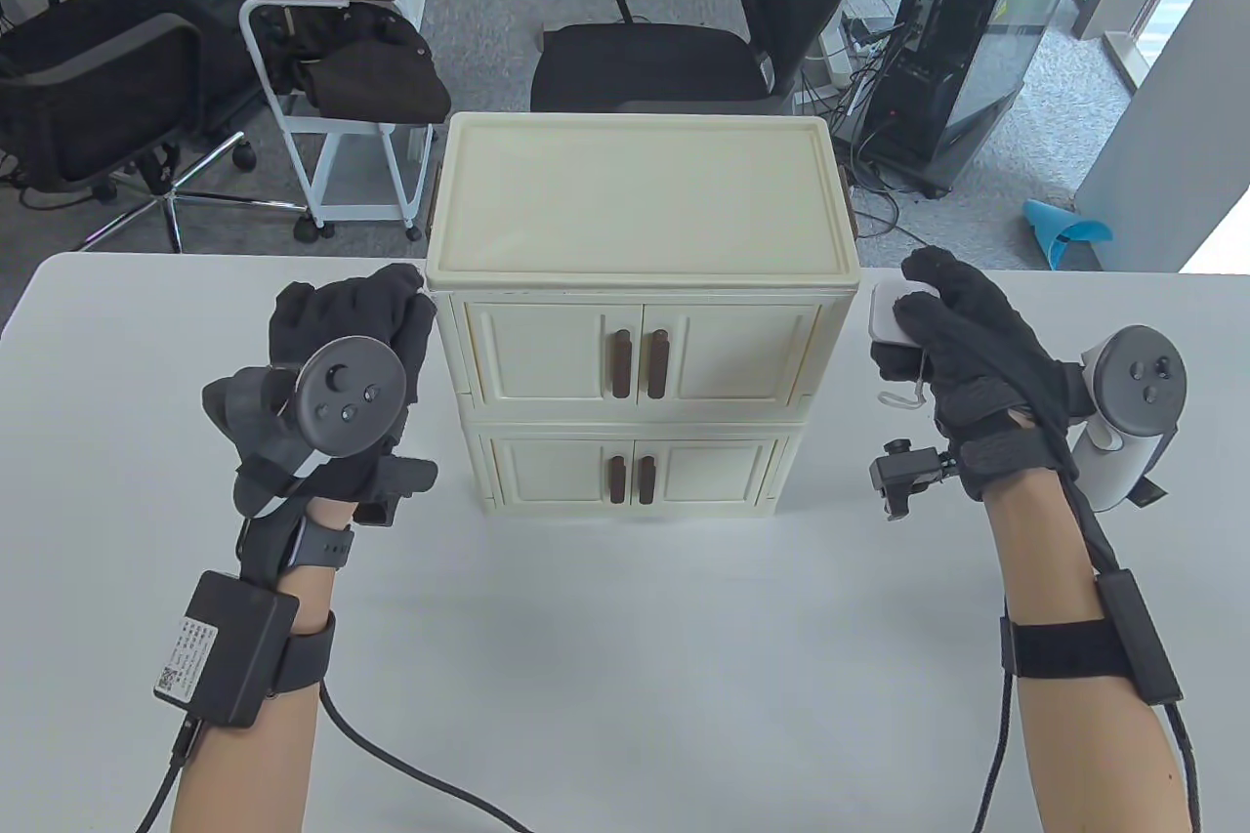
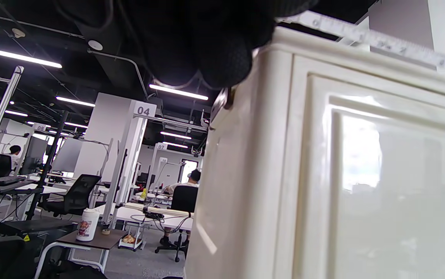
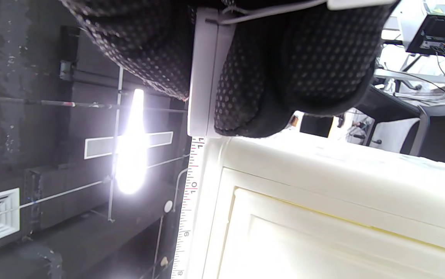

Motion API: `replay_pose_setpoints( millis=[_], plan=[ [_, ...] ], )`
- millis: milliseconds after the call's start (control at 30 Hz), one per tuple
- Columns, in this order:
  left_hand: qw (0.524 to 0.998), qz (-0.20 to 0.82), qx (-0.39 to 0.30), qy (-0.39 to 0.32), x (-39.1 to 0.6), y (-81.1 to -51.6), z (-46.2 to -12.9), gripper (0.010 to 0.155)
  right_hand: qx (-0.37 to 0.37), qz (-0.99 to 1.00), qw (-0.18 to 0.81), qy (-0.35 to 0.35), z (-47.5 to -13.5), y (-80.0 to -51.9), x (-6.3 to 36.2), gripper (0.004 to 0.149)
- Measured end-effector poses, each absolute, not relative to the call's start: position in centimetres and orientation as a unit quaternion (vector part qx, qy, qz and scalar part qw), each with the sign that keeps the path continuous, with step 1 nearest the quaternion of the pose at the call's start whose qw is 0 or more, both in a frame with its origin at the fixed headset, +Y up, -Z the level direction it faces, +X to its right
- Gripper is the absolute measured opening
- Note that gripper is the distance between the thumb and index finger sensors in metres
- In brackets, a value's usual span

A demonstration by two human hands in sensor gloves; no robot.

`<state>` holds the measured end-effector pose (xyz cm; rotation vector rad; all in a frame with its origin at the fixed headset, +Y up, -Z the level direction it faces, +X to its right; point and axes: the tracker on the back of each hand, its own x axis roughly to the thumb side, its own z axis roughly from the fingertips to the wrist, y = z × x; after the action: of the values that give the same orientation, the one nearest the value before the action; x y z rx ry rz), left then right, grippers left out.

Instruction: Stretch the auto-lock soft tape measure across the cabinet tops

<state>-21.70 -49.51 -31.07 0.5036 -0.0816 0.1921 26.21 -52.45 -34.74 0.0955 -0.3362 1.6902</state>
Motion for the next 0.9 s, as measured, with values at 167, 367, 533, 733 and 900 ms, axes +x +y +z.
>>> replay_pose_setpoints(
  millis=[167,367,533,733,900],
  plan=[
    [0.961,0.099,0.251,-0.061,-21.5,-50.2,-29.7,0.044,0.067,0.755,0.634,-0.152,-33.6,-52.2,25.8,0.048],
    [0.961,0.09,0.247,-0.087,-20.4,-52.0,-28.3,0.044,0.096,0.769,0.619,-0.127,-32.3,-53.6,24.0,0.047],
    [0.962,0.094,0.231,-0.112,-19.1,-54.3,-27.7,0.044,0.111,0.778,0.612,-0.092,-31.7,-56.3,22.0,0.047],
    [0.963,0.106,0.203,-0.14,-17.6,-57.8,-27.6,0.044,0.116,0.777,0.617,-0.053,-31.5,-60.4,19.7,0.047],
    [0.963,0.119,0.178,-0.161,-16.2,-60.9,-27.7,0.044,0.114,0.775,0.621,-0.028,-31.4,-64.0,18.3,0.047]
  ],
)
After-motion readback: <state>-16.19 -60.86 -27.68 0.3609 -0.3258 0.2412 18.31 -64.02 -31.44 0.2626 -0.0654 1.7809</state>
